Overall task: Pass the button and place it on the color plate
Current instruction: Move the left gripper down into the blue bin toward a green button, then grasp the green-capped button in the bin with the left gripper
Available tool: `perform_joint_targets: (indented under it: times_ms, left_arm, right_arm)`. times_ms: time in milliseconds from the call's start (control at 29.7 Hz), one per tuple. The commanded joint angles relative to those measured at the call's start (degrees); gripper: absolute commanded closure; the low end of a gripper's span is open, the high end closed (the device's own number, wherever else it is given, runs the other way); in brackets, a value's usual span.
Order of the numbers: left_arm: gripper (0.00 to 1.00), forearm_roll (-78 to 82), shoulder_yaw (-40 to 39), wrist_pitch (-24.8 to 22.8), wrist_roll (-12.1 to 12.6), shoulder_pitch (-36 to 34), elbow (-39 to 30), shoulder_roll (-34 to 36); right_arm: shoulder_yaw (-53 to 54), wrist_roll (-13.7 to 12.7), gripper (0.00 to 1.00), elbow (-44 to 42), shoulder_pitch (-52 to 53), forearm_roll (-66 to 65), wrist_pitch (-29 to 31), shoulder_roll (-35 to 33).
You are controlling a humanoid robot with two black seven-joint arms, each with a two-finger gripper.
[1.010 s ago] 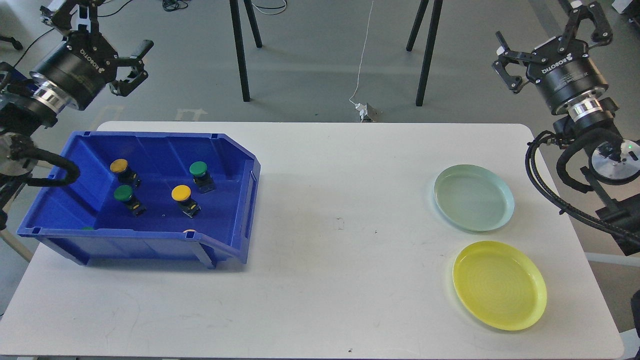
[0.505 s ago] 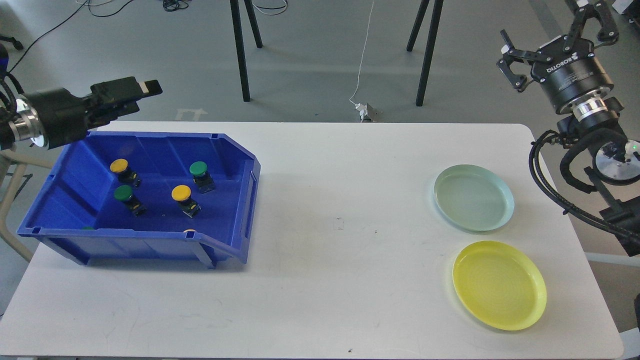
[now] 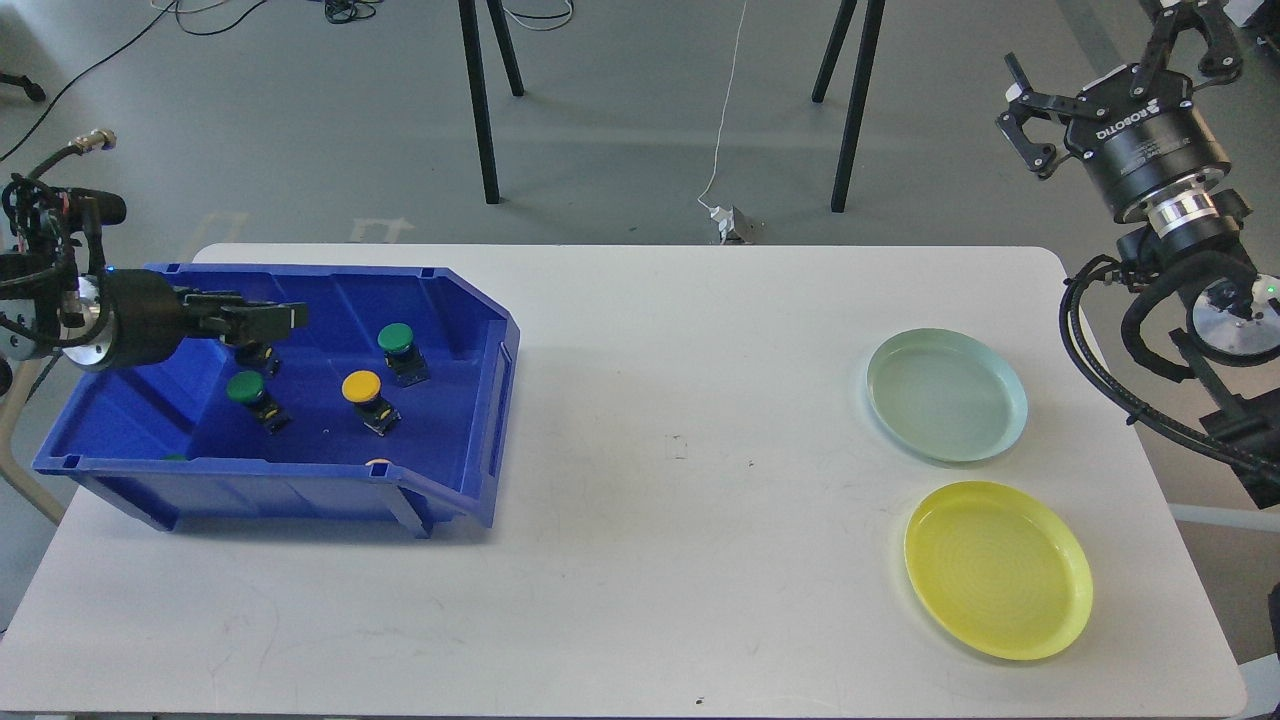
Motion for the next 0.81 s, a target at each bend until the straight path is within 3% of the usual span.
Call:
perform_joint_targets:
  times_ms: [0,337,640,774]
  left_arm:
    - [0.13,0.8,3.8,2.4,-0.2,-0.2,4.8,-2.8]
    - [0.13,0.7,5.8,4.0,-0.4,0.0,16.2,-10.0]
    - [0.13,0.4,10.0,6.6,-0.4,-0.1,18.7,-11.0]
    - [0.22,0.3,10.0,6.8,-0.8,0.0,21.8,-12.6]
  right_arm:
    - [0.0,0.0,0.01,-0.1,-0.1,0.0,-0.5,0.1]
    - [0.1,0.0,0.01,-1.1,0.5,0.0,-0.6,0.1]
    - [0.1,0.0,0.01,-1.1,0.5,0.0,-0.6,0.1]
    - [0.1,0.0,0.01,-1.3,0.5,0.0,-0.5,0.1]
